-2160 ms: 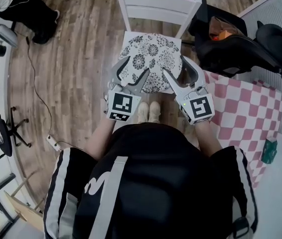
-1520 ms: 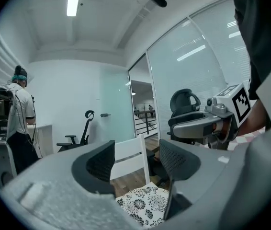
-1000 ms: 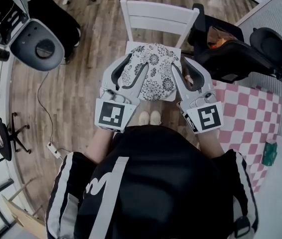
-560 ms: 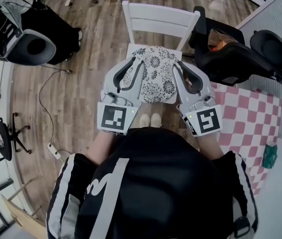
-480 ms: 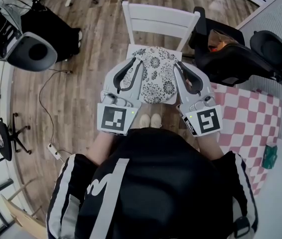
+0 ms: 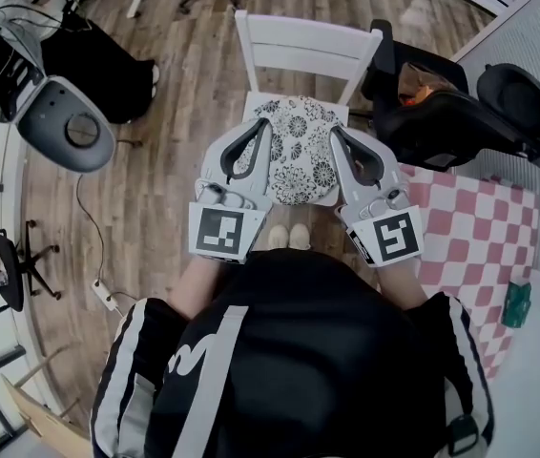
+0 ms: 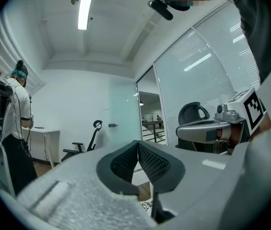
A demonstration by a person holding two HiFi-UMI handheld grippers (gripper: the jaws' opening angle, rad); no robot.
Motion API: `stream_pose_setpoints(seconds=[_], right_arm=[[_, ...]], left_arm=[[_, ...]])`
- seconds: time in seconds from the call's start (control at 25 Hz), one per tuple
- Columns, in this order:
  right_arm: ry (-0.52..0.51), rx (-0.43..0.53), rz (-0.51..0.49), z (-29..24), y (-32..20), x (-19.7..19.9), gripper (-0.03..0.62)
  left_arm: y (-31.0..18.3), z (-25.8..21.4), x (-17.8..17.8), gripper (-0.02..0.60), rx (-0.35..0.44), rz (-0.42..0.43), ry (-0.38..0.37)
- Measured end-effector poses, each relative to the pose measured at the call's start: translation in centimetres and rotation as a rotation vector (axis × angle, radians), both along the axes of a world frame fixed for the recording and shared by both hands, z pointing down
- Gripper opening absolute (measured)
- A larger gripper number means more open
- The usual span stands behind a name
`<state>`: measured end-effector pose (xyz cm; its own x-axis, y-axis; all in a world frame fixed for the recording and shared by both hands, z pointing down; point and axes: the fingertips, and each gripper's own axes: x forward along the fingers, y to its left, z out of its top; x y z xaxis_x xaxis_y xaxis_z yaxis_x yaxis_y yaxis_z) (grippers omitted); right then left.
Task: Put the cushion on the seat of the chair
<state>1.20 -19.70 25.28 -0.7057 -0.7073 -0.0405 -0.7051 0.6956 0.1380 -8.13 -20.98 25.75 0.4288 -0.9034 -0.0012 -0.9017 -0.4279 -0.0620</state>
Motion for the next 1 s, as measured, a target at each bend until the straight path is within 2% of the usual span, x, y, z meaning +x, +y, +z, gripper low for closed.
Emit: stream_pose_setpoints(seconds=[0.28,0.48,1.0], right_arm=[[0.033,0.000,0.007,0.24,-0.23,0.21,0.000],[0.026,-0.004,0.027,0.11,-0.26,0.42,0.000],[0.014,-0.015,0.029,0.23,-0.44,0.23,-0.002]], left_arm=[[0.16,-0.06,0.41,0.002,0.003,0.013,-0.009],[0.29,0.27,0.49,0.002,0.002,0.018,-0.032],[0.19,0.47,0.07,0.002,-0.005,0.005,-0.028]])
